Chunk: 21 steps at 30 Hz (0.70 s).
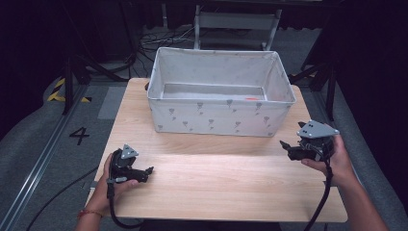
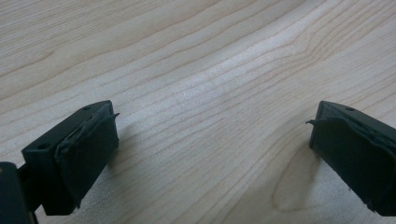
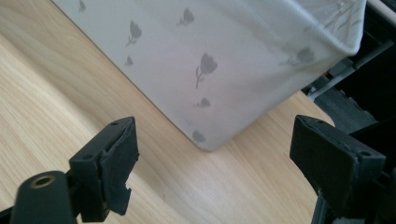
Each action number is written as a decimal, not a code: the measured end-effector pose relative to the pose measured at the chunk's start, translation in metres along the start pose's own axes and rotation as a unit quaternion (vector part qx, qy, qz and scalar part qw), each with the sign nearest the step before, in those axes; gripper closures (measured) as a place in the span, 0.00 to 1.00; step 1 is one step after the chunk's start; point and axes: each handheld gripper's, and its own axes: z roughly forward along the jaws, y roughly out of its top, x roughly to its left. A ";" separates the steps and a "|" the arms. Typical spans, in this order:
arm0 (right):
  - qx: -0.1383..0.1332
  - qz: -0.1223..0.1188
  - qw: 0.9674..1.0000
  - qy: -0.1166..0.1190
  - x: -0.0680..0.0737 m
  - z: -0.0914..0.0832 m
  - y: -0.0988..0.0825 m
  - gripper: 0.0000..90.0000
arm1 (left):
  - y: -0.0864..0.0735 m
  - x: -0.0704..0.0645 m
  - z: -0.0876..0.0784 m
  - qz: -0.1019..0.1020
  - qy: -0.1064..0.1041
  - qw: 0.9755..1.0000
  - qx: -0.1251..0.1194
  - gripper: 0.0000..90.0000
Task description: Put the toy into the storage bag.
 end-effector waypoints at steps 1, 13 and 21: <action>0.003 0.000 1.000 0.003 0.001 0.001 -0.003 0.17 | 0.000 0.000 0.000 0.000 0.000 1.000 0.000 0.02; 0.041 0.009 0.999 0.009 0.009 0.010 -0.043 0.17 | 0.000 0.000 0.000 0.000 0.000 1.000 0.000 0.02; 0.059 0.036 0.998 0.009 0.013 0.017 -0.071 0.18 | 0.000 0.000 0.000 -0.001 0.002 1.000 0.000 0.02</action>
